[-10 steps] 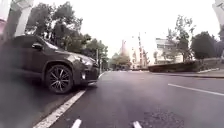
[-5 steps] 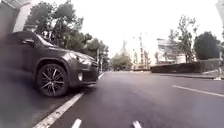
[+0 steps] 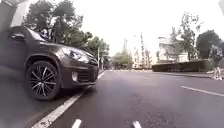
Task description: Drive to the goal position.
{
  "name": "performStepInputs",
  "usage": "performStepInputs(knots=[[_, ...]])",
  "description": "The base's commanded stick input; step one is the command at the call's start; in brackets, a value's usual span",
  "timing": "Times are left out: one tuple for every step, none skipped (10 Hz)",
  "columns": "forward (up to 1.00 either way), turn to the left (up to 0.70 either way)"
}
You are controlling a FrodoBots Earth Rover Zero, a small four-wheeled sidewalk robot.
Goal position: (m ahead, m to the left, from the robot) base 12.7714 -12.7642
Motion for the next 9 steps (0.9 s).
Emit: performStepInputs(knots=[[0.70, 0.00], [0.70, 0.00], [0.70, 0.00], [0.70, 0.00], [0.70, 0.00], [0.70, 0.00], [0.70, 0.00], [0.70, 0.00], [0.70, 0.00]])
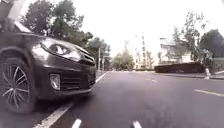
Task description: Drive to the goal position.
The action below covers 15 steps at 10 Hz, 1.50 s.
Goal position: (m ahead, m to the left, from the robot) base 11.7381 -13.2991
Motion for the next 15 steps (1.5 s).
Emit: performStepInputs(knots=[[0.70, 0.00], [0.70, 0.00], [0.70, 0.00], [0.70, -0.07], [0.70, -0.14], [0.70, -0.14], [0.70, -0.14], [0.70, -0.14], [0.70, -0.14], [0.70, -0.14], [0.70, -0.14], [0.70, -0.14], [0.70, 0.00], [0.70, 0.00], [0.70, 0.00]])
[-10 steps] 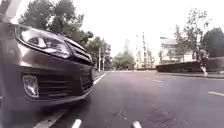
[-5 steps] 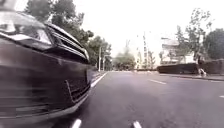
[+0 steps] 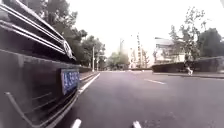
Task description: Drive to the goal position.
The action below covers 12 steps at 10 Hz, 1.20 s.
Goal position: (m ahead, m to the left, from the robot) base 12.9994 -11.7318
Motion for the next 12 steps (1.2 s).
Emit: performStepInputs(knots=[[0.70, 0.00], [0.70, 0.00], [0.70, 0.00], [0.70, 0.00], [0.70, 0.00], [0.70, 0.00], [0.70, 0.00], [0.70, 0.00], [0.70, 0.00], [0.70, 0.00], [0.70, 0.00], [0.70, 0.00]])
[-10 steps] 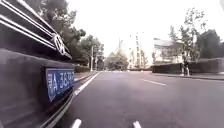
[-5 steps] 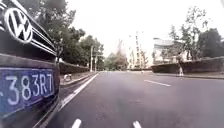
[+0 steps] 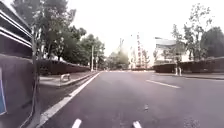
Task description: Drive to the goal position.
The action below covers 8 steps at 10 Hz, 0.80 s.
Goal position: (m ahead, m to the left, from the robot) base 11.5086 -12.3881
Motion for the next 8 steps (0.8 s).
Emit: performStepInputs(knots=[[0.70, 0.00], [0.70, 0.02], [0.70, 0.14], [0.70, 0.14], [0.70, 0.14], [0.70, 0.14], [0.70, 0.00], [0.70, 0.00]])
